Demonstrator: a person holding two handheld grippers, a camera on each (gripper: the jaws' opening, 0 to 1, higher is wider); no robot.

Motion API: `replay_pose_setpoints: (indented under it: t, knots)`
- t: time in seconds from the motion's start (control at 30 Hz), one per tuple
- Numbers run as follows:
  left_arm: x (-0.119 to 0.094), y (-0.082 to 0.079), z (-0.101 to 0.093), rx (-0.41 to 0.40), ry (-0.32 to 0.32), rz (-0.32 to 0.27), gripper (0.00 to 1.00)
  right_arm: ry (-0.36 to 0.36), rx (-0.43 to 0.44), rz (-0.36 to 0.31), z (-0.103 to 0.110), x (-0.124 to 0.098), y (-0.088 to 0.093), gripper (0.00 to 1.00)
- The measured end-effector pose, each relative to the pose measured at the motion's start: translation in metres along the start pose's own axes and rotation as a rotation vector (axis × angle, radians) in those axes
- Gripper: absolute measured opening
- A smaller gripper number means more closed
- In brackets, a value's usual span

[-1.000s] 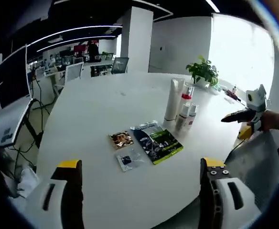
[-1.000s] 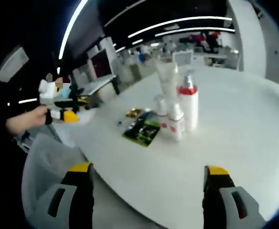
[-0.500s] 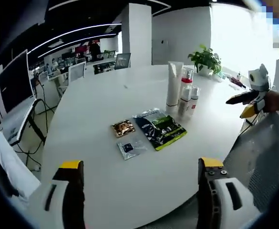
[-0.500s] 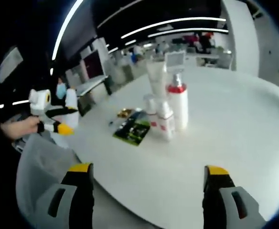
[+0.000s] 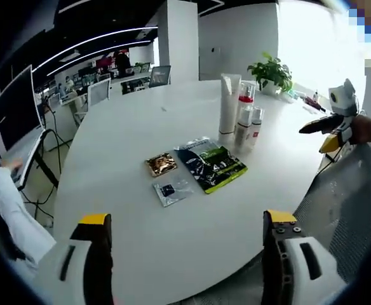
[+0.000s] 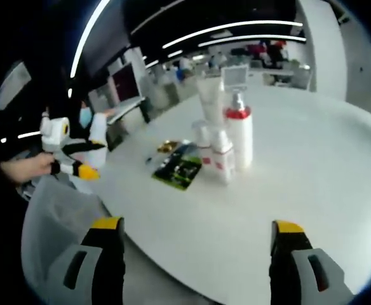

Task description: Arrange the skincare products in the storage area until every visible bottle or jar stands upright without overlapping.

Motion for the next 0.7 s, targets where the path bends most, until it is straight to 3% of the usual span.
replay_pose_setpoints:
  t: [0.7]
  knots:
    - [0.0023,0.0028,-0.0015,0.025,0.012,0.031,0.93,0.007,0.006,0.011,-0.0014,0.0005,0.0015,0.99]
Point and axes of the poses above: the point that each gripper's makers call its tool centre point, and the gripper's own axes: x roughly forward along the fingers, z roughly to its left, y roughly out of its underside, the point moved 9 cm from there along -x, roughly backward along the fingers, and after that the axes turned 1 degree about z, right-handed, at the moved point
